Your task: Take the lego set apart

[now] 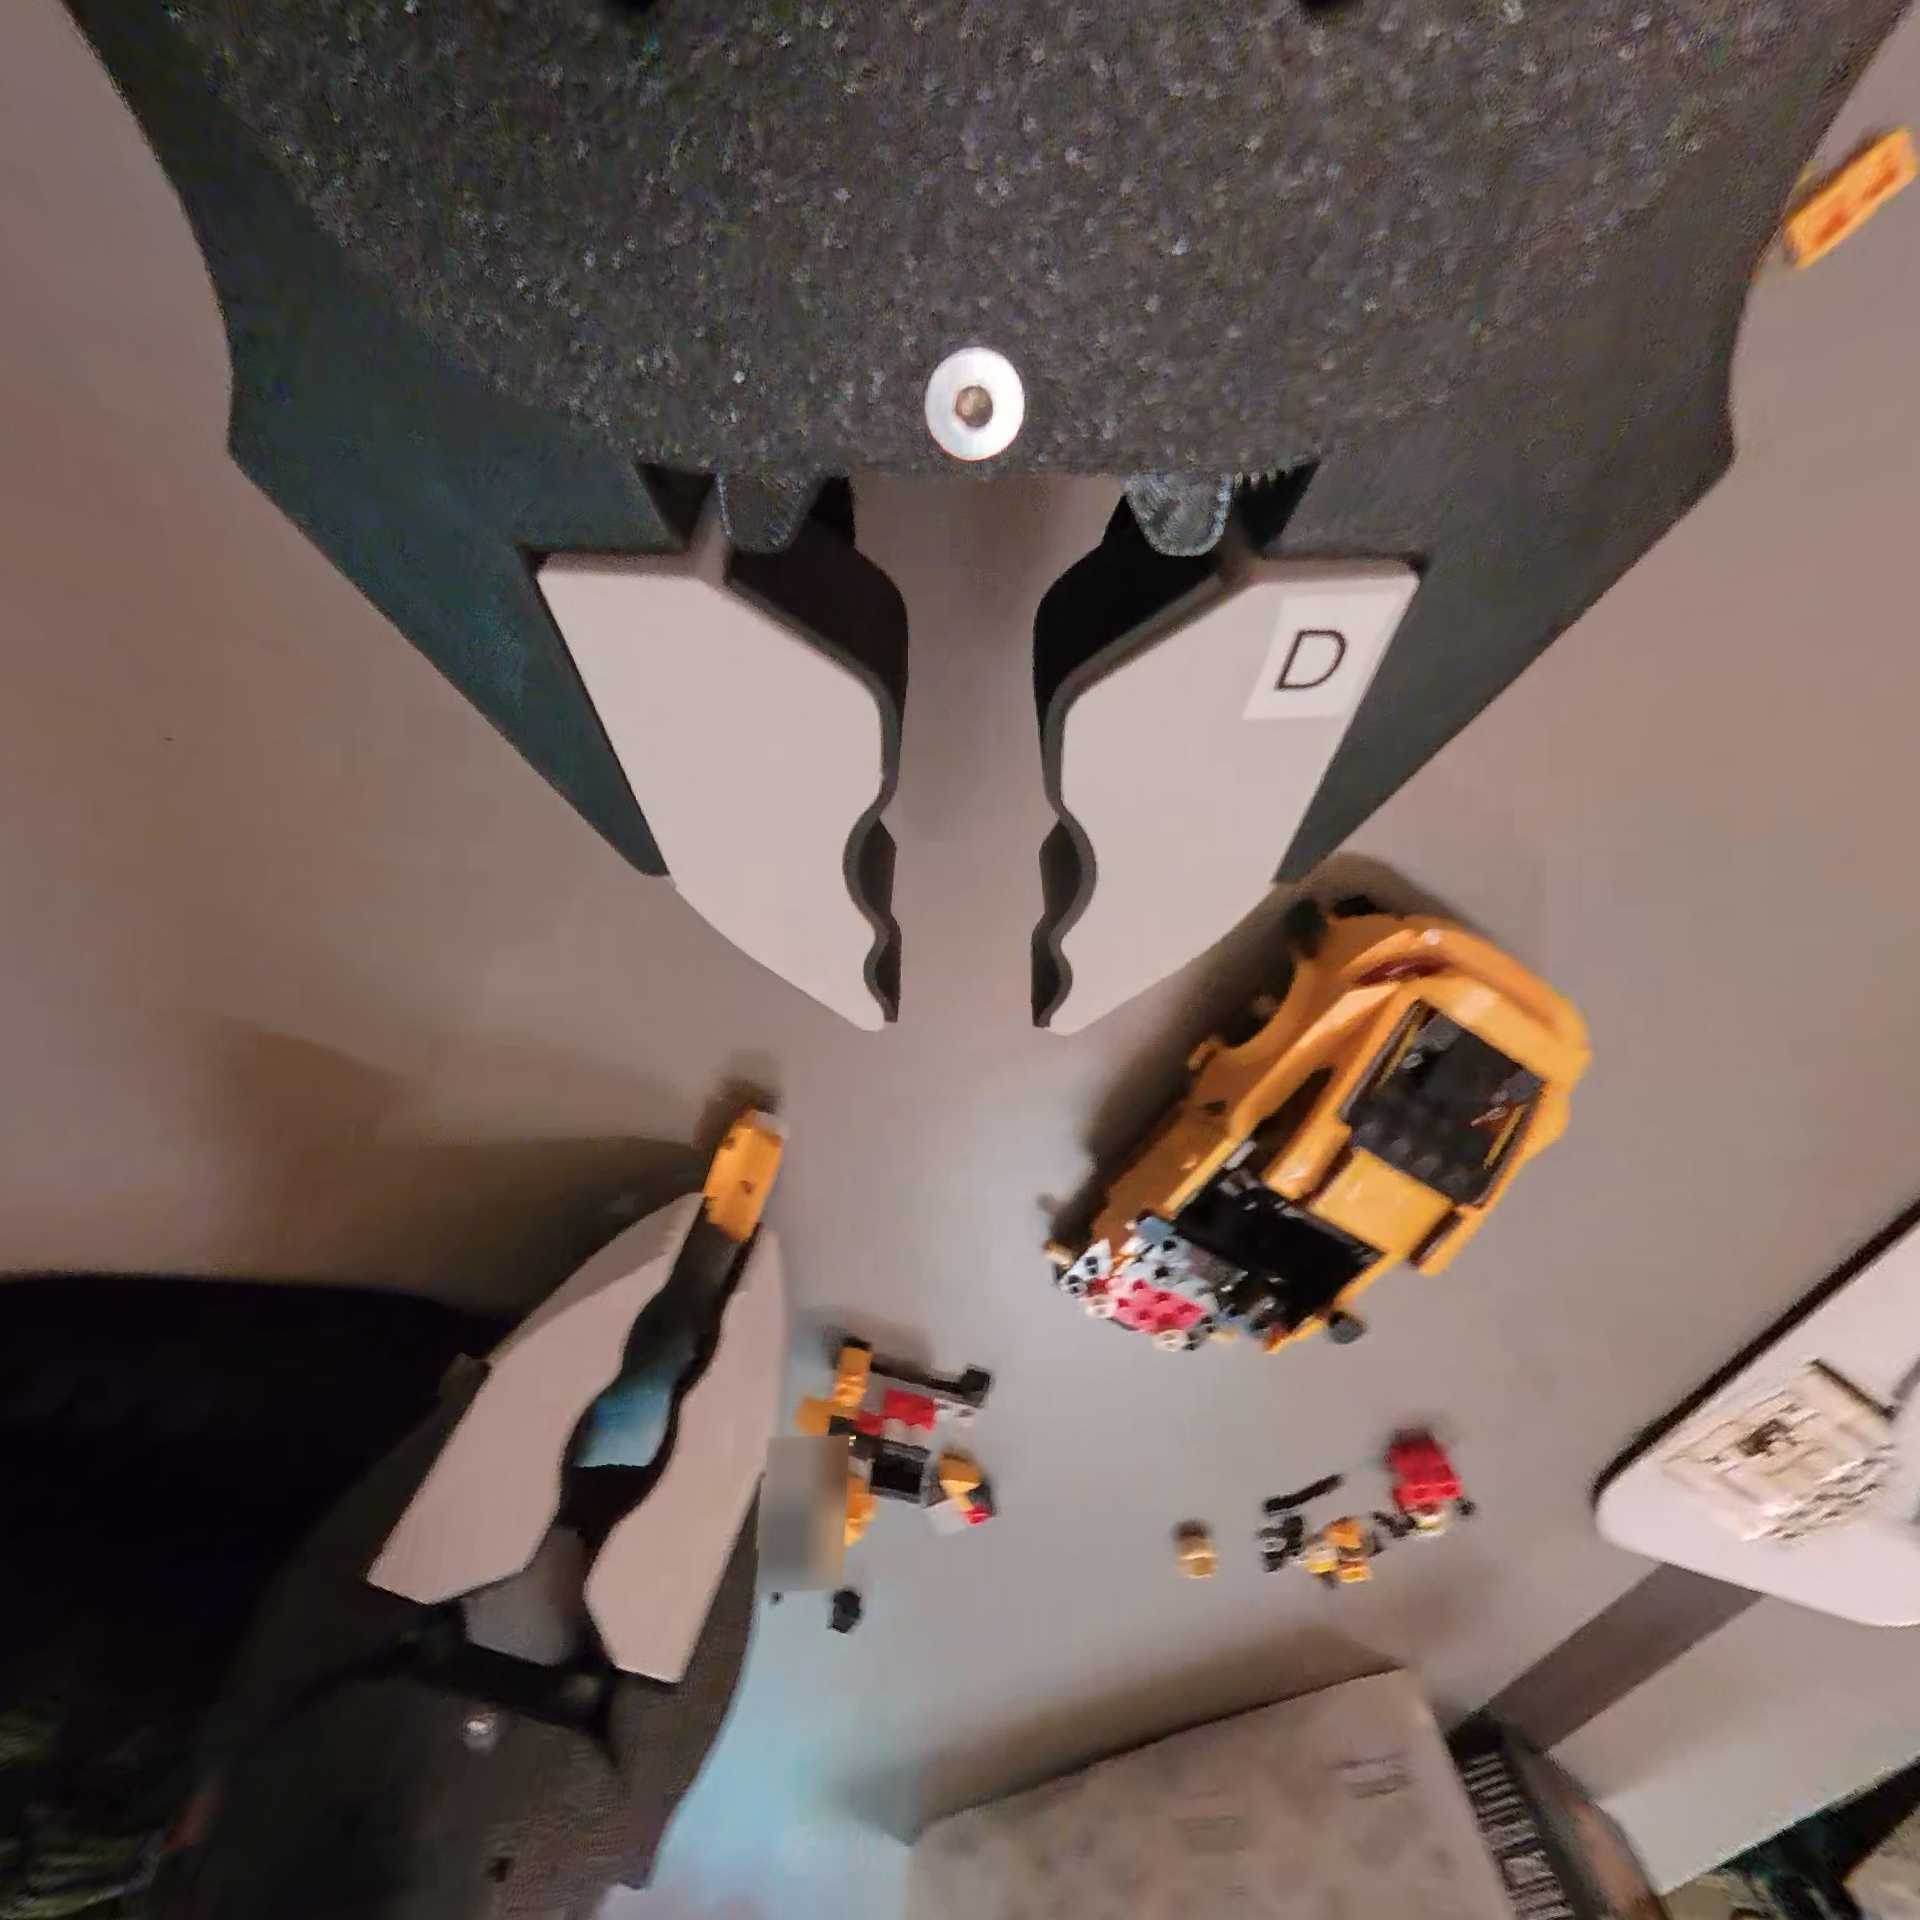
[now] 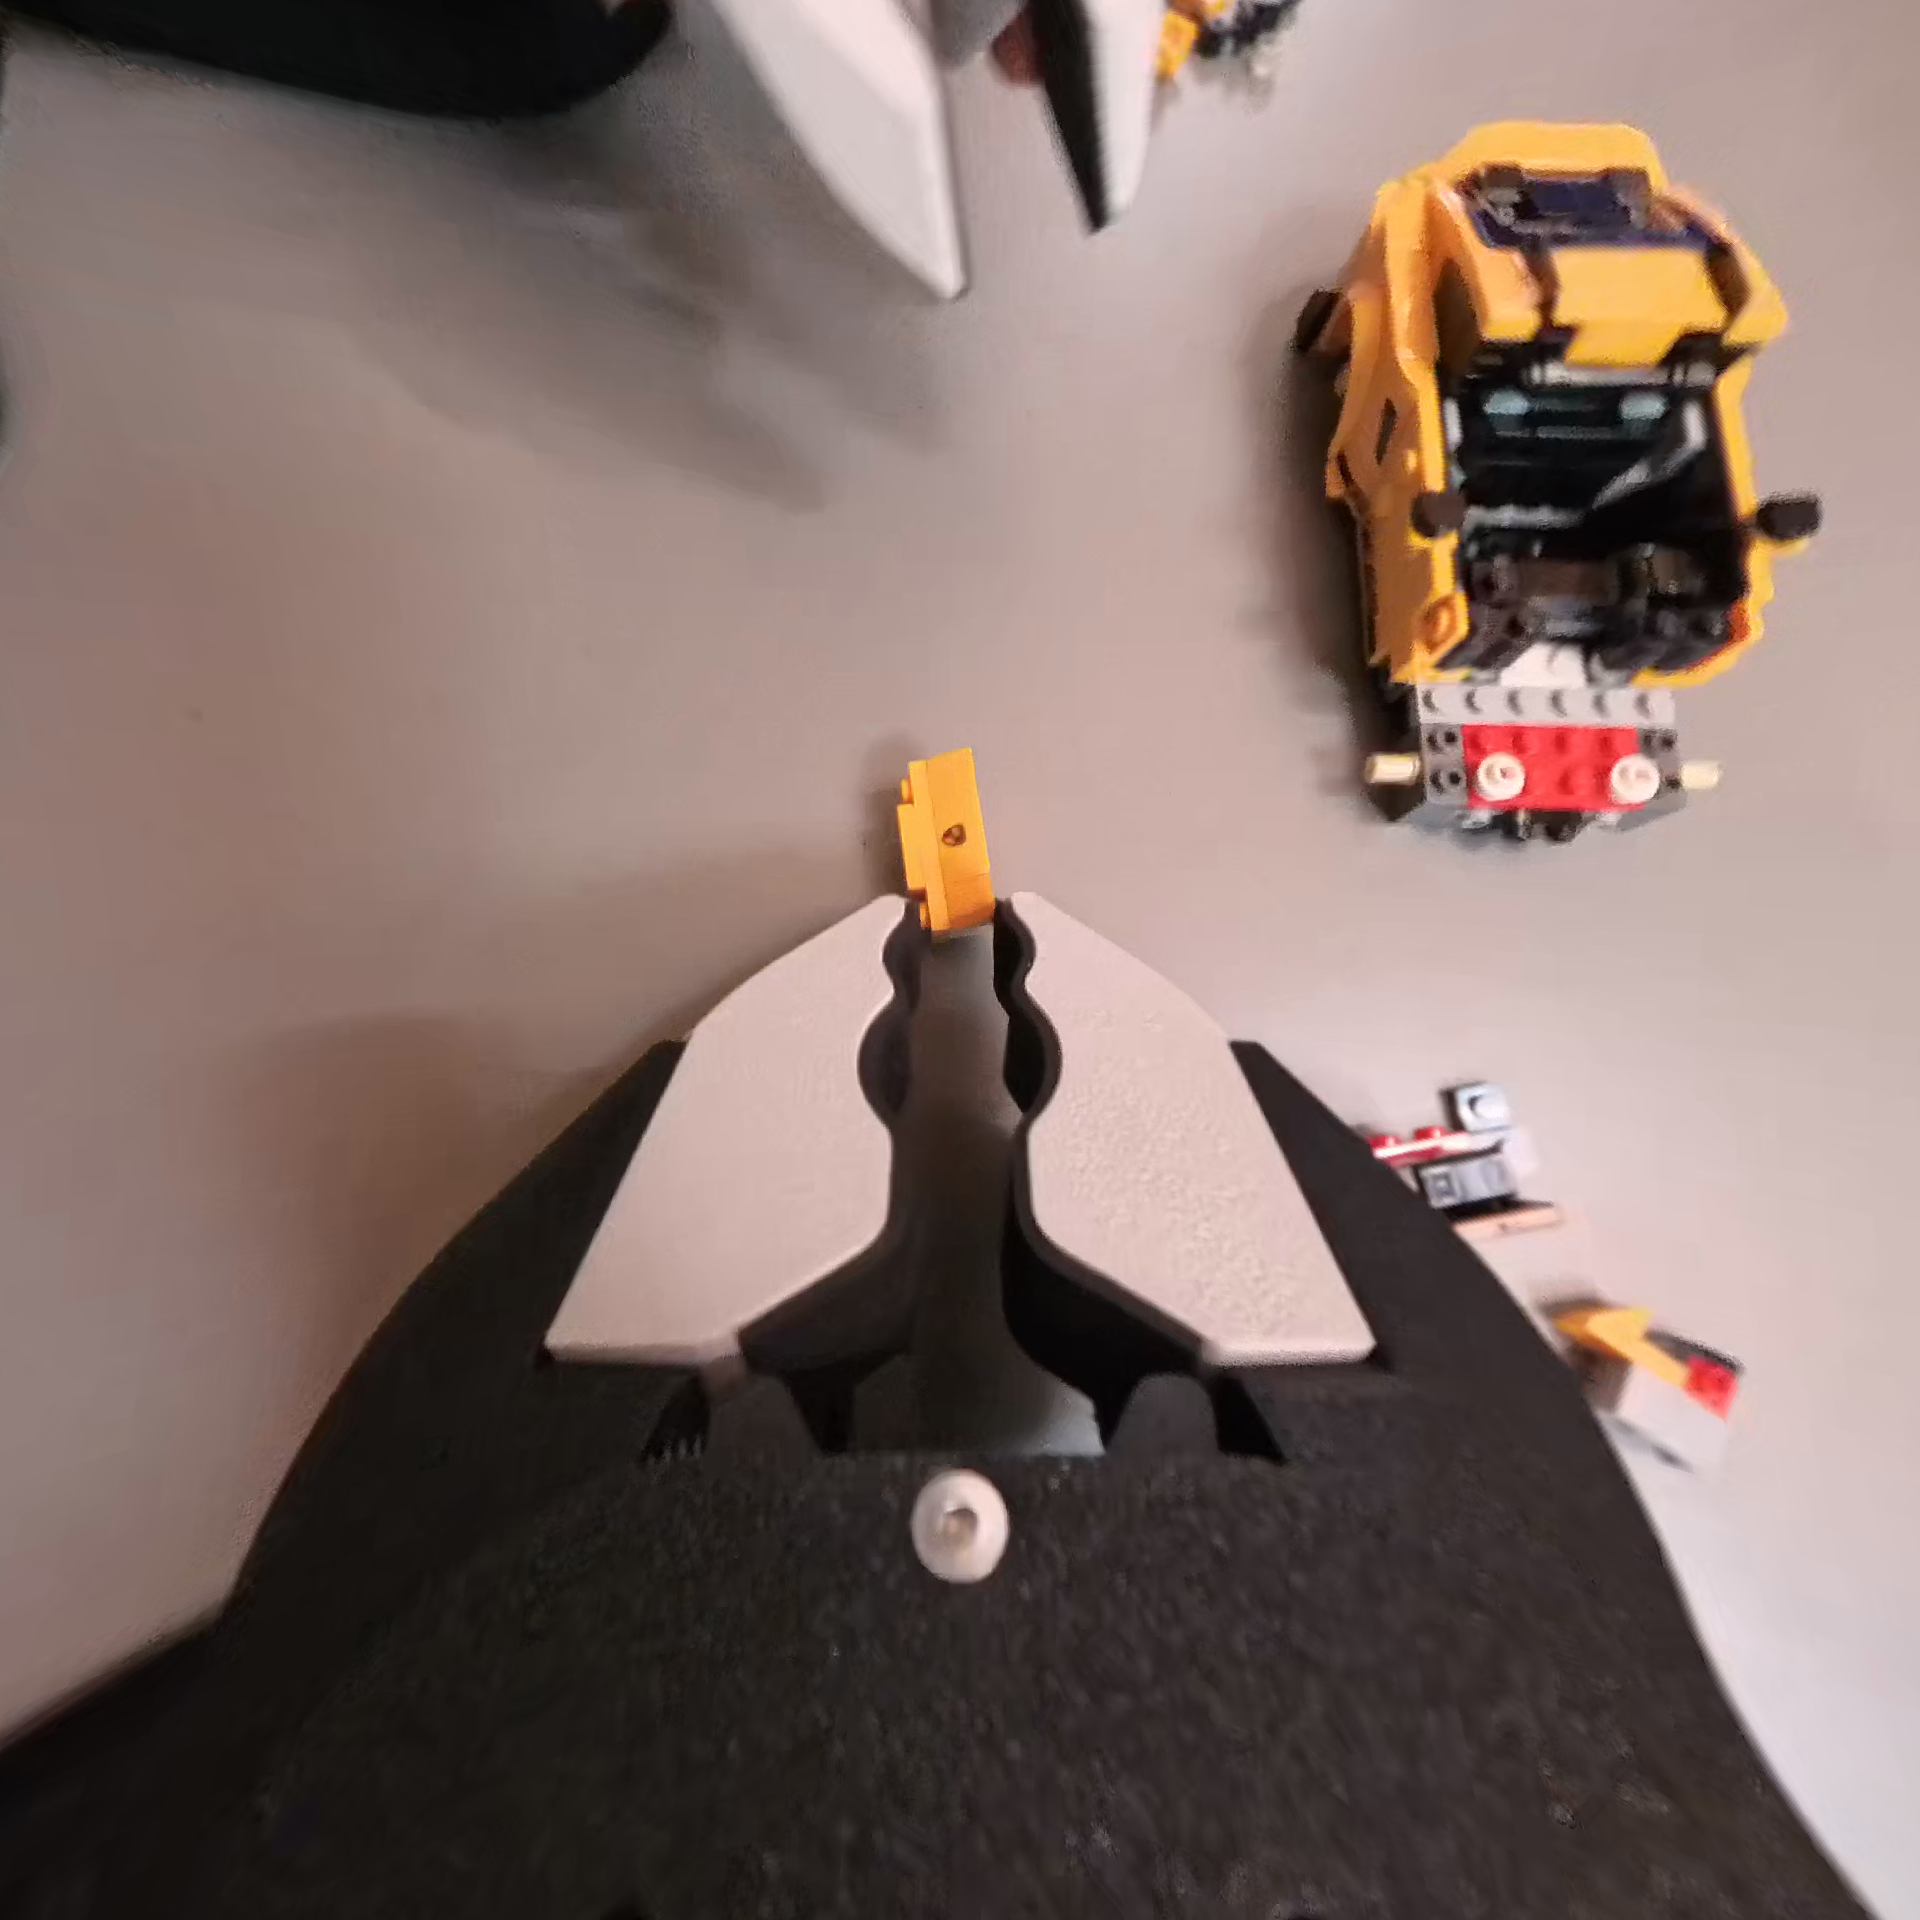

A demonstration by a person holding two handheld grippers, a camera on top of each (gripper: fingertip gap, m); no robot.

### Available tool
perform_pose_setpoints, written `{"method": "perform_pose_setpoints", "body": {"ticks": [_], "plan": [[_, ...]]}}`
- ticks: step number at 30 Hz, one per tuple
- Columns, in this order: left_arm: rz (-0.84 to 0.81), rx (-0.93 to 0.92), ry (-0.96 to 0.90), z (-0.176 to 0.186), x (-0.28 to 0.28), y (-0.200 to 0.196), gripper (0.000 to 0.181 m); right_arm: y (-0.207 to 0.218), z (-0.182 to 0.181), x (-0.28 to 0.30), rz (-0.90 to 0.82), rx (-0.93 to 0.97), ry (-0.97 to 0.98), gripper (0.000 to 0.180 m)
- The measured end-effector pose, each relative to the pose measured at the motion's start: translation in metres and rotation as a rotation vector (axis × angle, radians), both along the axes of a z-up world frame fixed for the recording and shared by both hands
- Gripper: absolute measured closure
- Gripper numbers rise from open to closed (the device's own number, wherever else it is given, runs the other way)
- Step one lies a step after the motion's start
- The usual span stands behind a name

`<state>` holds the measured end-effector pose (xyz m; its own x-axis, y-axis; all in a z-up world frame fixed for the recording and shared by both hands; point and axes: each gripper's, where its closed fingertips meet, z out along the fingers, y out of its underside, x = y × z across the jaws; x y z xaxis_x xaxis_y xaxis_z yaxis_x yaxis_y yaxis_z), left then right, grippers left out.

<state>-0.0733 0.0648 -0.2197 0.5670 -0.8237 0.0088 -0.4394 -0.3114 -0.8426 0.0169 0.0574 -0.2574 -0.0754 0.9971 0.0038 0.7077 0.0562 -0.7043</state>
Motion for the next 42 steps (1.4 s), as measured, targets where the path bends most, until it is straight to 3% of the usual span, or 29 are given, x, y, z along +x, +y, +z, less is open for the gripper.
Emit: {"method": "perform_pose_setpoints", "body": {"ticks": [5,9,15,20,23,30,42], "plan": [[-0.039,0.037,-0.031,0.006,0.025,-0.006,0.157,0.0,0.02,-0.014,-0.186,-0.377,0.097,0.167],[-0.023,0.034,-0.11,0.015,0.042,-0.007,0.158,0.003,0.042,-0.029,-0.248,-0.463,0.243,0.166],[0.085,-0.142,-0.437,0.036,0.042,0.004,0.158,0.006,0.059,-0.037,-0.246,-0.28,0.369,0.167],[0.091,-0.231,-0.568,0.042,0.046,0.004,0.162,0.004,0.065,-0.043,-0.234,-0.169,0.417,0.167],[0.119,-0.258,-0.6,0.041,0.042,0.008,0.17,0.003,0.072,-0.045,-0.227,-0.082,0.454,0.167],[0.141,-0.354,-0.699,0.042,0.041,0.011,0.165,0.008,0.082,-0.045,-0.249,0.09,0.497,0.167],[0.134,-0.43,-0.825,0.048,0.046,0.012,0.159,0.023,0.099,-0.035,-0.345,0.174,0.59,0.167]]}}
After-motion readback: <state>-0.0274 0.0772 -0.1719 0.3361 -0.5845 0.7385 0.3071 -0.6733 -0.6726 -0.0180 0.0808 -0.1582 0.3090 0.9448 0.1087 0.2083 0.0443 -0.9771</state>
